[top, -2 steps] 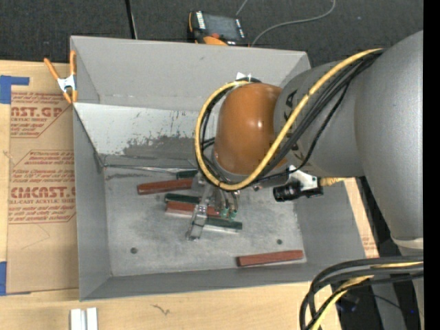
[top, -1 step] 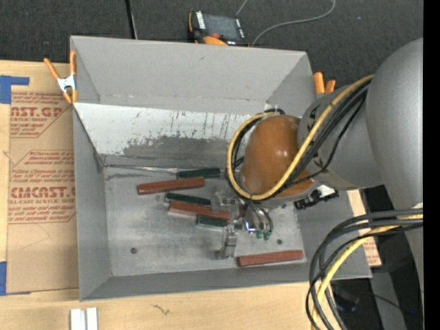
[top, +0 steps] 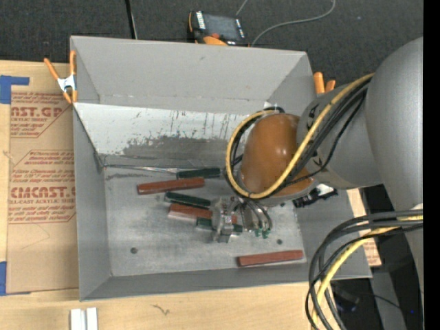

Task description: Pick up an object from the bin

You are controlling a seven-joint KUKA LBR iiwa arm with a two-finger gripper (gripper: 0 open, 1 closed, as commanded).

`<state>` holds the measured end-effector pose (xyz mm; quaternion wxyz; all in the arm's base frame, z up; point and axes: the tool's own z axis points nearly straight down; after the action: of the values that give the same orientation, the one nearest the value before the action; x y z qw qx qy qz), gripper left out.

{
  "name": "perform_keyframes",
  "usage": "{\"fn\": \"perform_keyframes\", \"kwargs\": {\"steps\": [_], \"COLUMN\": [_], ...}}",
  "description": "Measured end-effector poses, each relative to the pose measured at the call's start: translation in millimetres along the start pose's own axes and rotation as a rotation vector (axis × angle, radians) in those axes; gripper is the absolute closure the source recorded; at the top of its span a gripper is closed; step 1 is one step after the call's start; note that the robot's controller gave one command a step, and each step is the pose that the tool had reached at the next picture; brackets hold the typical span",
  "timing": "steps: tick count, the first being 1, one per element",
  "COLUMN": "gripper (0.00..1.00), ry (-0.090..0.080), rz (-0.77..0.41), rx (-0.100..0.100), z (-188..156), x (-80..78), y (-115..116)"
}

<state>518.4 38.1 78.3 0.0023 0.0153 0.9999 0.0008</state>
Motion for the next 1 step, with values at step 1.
{"fn": "perform_keyframes", "kwargs": {"steps": [1], "gripper": [0.00], "ry": [0.005], "rz": [0.000], "rx": [0.000], "z": [1.4], "x": [1.4], "y": [-0.1]}}
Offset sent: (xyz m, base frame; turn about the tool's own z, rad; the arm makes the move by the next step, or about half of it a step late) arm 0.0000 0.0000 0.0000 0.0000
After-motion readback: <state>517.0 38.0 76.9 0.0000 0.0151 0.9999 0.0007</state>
